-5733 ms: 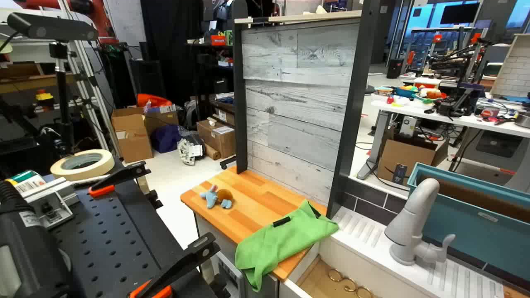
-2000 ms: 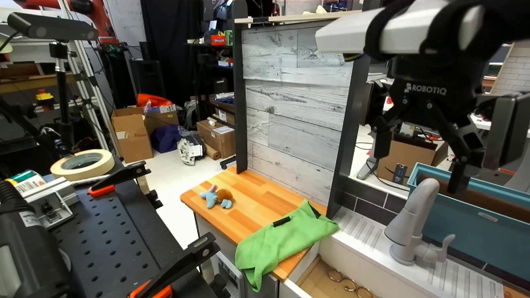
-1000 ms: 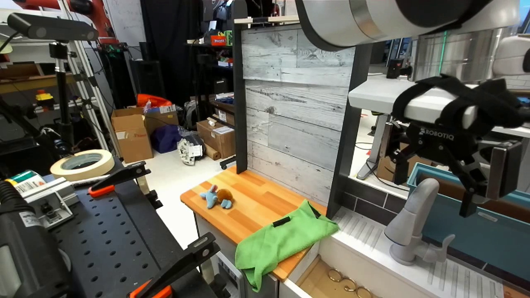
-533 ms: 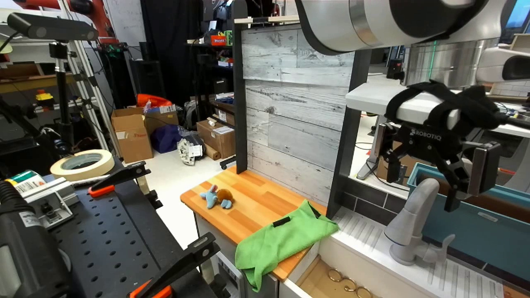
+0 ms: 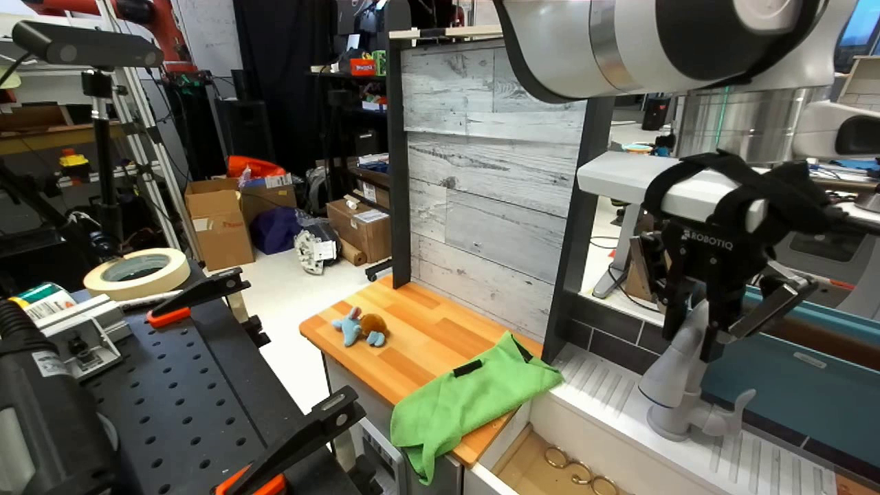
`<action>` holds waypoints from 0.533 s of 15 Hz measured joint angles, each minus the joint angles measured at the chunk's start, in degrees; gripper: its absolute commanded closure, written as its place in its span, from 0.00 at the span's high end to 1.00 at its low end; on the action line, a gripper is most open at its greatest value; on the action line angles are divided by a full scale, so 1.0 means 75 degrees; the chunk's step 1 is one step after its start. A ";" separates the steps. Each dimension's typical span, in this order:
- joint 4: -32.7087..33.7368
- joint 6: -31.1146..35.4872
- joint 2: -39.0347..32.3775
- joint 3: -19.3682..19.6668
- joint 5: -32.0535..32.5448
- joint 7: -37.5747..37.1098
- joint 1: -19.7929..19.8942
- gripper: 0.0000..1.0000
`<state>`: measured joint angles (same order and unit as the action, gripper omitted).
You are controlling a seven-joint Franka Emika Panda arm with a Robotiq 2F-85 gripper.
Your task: Move the faucet of the sink slightly to the left.
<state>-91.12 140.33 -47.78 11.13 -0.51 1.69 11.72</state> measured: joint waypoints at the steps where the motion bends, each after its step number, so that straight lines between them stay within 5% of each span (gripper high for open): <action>1: 0.0001 -0.0003 -0.0022 0.0000 0.0000 0.0000 0.0008 0.02; 8: 0.0026 -0.0110 -0.0027 -0.0021 -0.0157 -0.0641 0.0000 0.06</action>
<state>-90.92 139.51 -47.99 10.97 -1.68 -3.11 11.72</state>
